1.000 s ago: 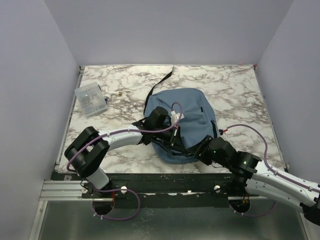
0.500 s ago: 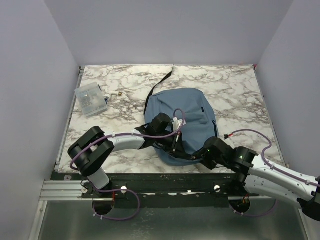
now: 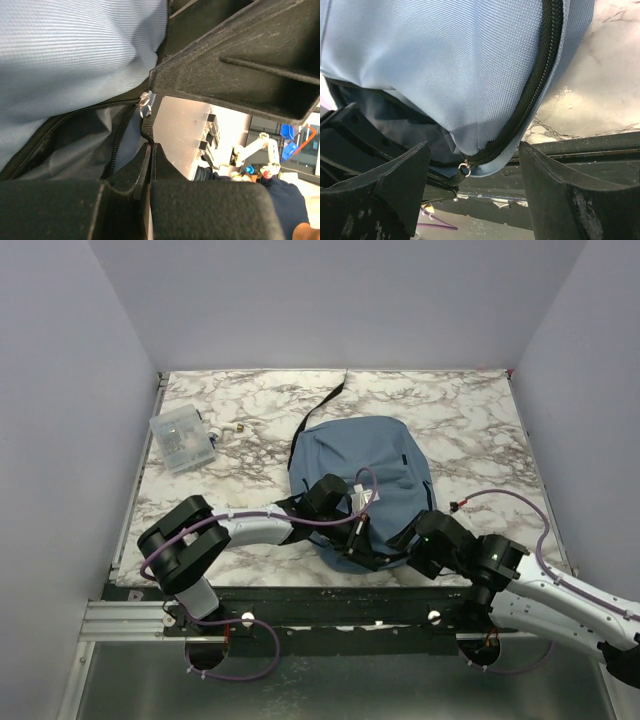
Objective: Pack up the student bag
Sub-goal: Zip the student bag at the center of the board.
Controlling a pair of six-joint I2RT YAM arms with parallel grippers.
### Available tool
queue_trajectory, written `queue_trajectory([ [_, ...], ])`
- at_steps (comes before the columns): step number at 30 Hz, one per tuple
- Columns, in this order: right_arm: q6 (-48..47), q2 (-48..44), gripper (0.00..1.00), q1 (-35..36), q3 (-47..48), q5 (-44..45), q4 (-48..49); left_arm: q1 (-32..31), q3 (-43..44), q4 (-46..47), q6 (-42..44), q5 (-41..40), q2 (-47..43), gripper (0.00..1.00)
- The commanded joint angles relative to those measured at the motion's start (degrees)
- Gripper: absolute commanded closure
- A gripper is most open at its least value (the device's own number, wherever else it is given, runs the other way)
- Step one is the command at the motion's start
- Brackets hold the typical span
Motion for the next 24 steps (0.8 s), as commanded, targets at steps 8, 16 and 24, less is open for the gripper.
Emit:
queue_trajectory([
  [8, 1.1, -6.6, 0.44, -0.1, -4.4, 0.9, -0.2, -2.1, 3.2, 0.8, 0.6, 6.2, -2.0, 1.00],
  [16, 4.2, 0.6, 0.98, -0.1, -4.3, 3.6, 1.8, -2.3, 1.9, 0.8, -0.1, 4.6, -2.4, 1.00],
  [24, 11.5, -1.4, 1.00, -0.1, -2.5, 10.0, -10.4, 6.0, -9.7, -15.1, 5.6, -24.9, -12.2, 1.00],
])
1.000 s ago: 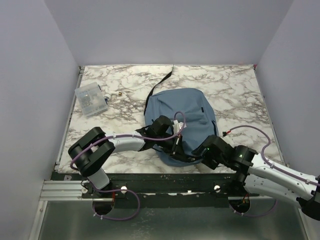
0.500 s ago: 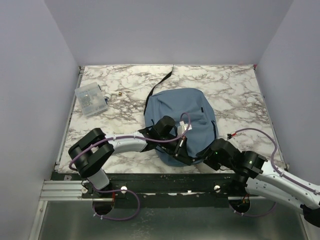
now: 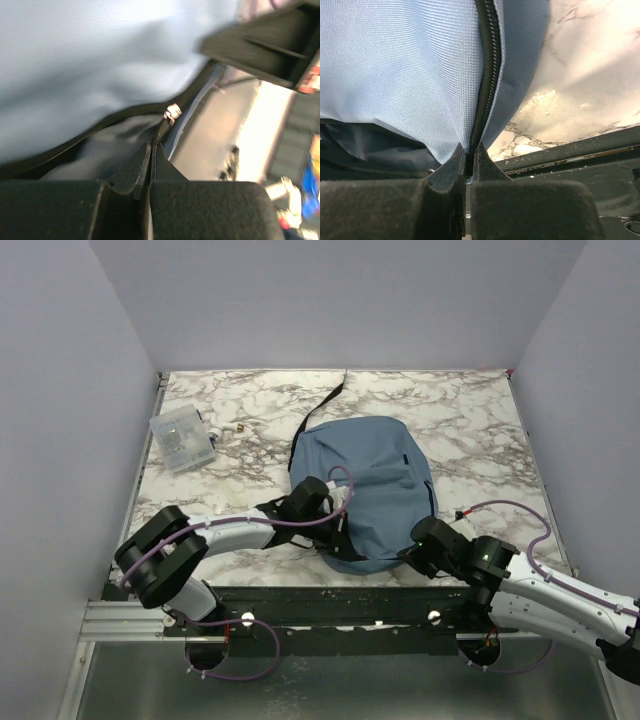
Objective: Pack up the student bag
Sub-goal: Zip the student bag at the center of the board.
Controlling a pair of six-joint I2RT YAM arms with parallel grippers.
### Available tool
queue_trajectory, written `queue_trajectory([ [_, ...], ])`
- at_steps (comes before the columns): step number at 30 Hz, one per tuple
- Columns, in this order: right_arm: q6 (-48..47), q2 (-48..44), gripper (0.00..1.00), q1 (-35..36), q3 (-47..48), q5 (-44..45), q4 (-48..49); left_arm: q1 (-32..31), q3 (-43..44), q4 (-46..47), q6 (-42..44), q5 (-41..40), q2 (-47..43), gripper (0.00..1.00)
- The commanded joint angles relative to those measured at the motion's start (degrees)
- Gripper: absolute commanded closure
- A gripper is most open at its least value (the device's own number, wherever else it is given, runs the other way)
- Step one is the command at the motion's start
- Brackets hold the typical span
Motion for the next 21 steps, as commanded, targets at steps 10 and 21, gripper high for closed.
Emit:
queue_trajectory([
  [10, -8.1, -7.3, 1.00, -0.2, 2.7, 12.7, -7.7, 10.5, -8.6, -18.9, 11.1, -22.6, -23.3, 1.00],
  [21, -20.6, -1.9, 0.17, -0.2, 3.6, -17.1, 10.6, 9.5, -3.7, -13.4, 8.2, -6.8, -20.8, 1.00],
])
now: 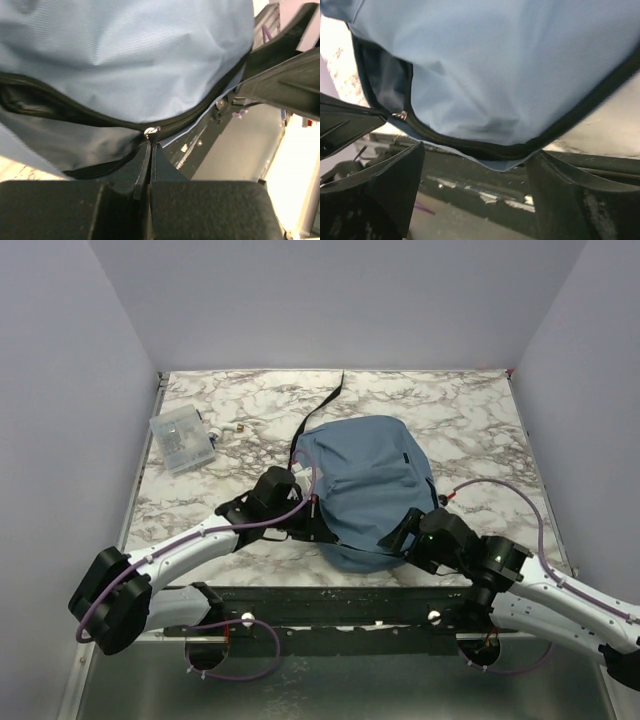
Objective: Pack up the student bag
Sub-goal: Zip the student bag at the center of the board.
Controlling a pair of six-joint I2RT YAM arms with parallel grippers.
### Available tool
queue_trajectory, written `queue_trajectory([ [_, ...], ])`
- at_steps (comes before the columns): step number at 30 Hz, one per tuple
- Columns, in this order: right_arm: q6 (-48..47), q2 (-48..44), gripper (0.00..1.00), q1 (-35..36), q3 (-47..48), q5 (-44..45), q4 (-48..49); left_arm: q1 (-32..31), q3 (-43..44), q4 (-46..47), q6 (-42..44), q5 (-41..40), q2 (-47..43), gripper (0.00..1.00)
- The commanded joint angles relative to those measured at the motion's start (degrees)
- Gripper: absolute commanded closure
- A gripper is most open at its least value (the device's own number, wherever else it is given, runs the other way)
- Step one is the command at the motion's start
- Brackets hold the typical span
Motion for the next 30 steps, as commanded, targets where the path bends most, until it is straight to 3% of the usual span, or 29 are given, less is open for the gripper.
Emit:
queue_trajectory([
  [1, 1.2, 5.7, 0.12, 0.0, 0.3, -18.5, 8.3, -1.4, 2.5, 2.3, -0.6, 6.6, 1.6, 1.00],
  [3, -1.8, 10.5, 0.07, 0.3, 0.9, -22.5, 10.7, -2.7, 2.9, 3.0, -0.9, 6.6, 3.0, 1.00],
  [7, -16.4, 16.4, 0.05, 4.4, 9.3, -19.4, 6.9, -3.9, 2.8, 3.9, -1.5, 5.8, 4.5, 1.00],
  [10, -27.1, 15.9, 0.04, 4.5, 13.4, -20.6, 6.7, -3.2, 2.1, 3.6, -1.2, 3.4, 3.7, 1.00],
  [14, -36.9, 14.5, 0.04, 4.5, 16.7, -28.5, 10.5, -1.2, 1.3, 3.6, -1.3, 3.5, 3.1, 1.00],
  [17, -43.2, 13.9, 0.06, 4.5, 19.7, -26.5, 12.8, -0.8, 1.1, 3.7, -1.2, 4.0, 2.9, 1.00],
  [20, -52.9, 12.0, 0.09, 4.5, 17.0, -20.9, 17.7, -0.5, 0.7, 3.6, -1.7, 4.7, 2.2, 1.00],
  [24, -69.1, 10.8, 0.11, 4.5, 11.3, -27.5, 23.6, -0.2, 0.1, 3.6, -2.2, 4.7, 1.7, 1.00],
  [27, -72.7, 13.2, 0.11, 4.5, 10.7, -24.4, 24.5, 0.1, -0.2, 3.6, -2.6, 4.9, 1.6, 1.00],
  [30, -78.5, 16.5, 0.14, 4.5, 8.6, -27.6, 26.2, 0.3, -0.6, 3.7, -2.8, 4.6, 1.6, 1.00],
])
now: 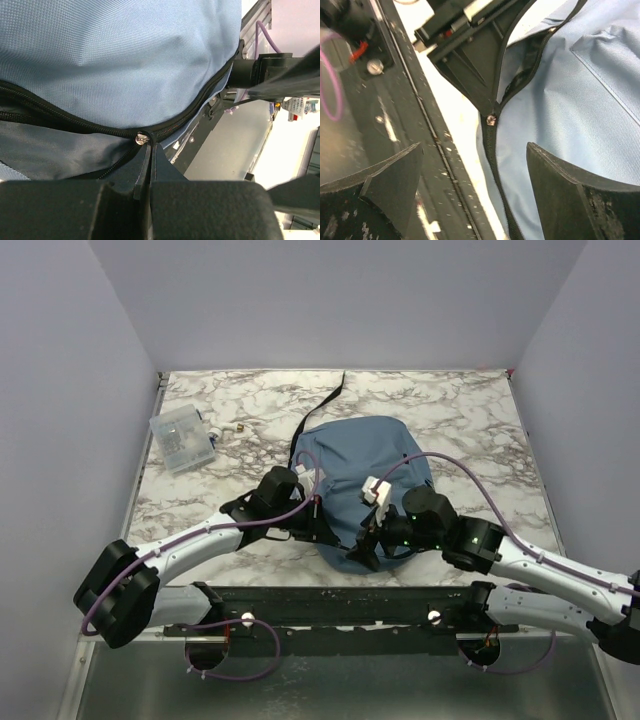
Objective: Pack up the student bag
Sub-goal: Zip the student bag at the center of the board.
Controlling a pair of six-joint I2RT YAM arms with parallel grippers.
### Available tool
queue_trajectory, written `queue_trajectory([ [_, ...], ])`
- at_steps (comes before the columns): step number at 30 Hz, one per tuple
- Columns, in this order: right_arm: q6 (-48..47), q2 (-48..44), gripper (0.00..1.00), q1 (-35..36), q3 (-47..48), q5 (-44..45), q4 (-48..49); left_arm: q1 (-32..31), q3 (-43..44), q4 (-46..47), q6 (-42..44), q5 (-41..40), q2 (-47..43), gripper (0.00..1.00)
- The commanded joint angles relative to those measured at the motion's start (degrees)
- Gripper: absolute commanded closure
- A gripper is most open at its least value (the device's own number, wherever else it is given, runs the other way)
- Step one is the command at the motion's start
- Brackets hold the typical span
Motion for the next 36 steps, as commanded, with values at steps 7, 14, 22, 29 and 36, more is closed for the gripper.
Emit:
queue_trajectory([
  [7, -18.5, 10.7, 0.26, 0.2, -5.1, -8.2, 9.1, 1.1, -2.0, 1.9, -1.9, 0.6, -2.2, 1.00],
  [14, -21.9, 15.2, 0.54, 0.2, -7.7, -9.8, 14.1, 1.6, -2.0, 1.9, -1.9, 1.2, -2.4, 1.00],
  [22, -28.4, 21.0, 0.96, 0.2, -6.2, -12.0, 8.2, 4.6, -2.0, -0.2, -1.3, -0.9, -3.0, 1.00],
  [29, -31.4, 23.1, 0.99, 0.2, -5.0, -16.7, 4.0, 16.6, 0.5, -4.9, 0.3, -7.5, -3.6, 1.00],
  [36, -32.9, 23.0, 0.99, 0.2, -5.1, -18.8, 3.5, 22.9, 9.0, -9.4, 4.0, -11.0, 2.6, 1.00],
])
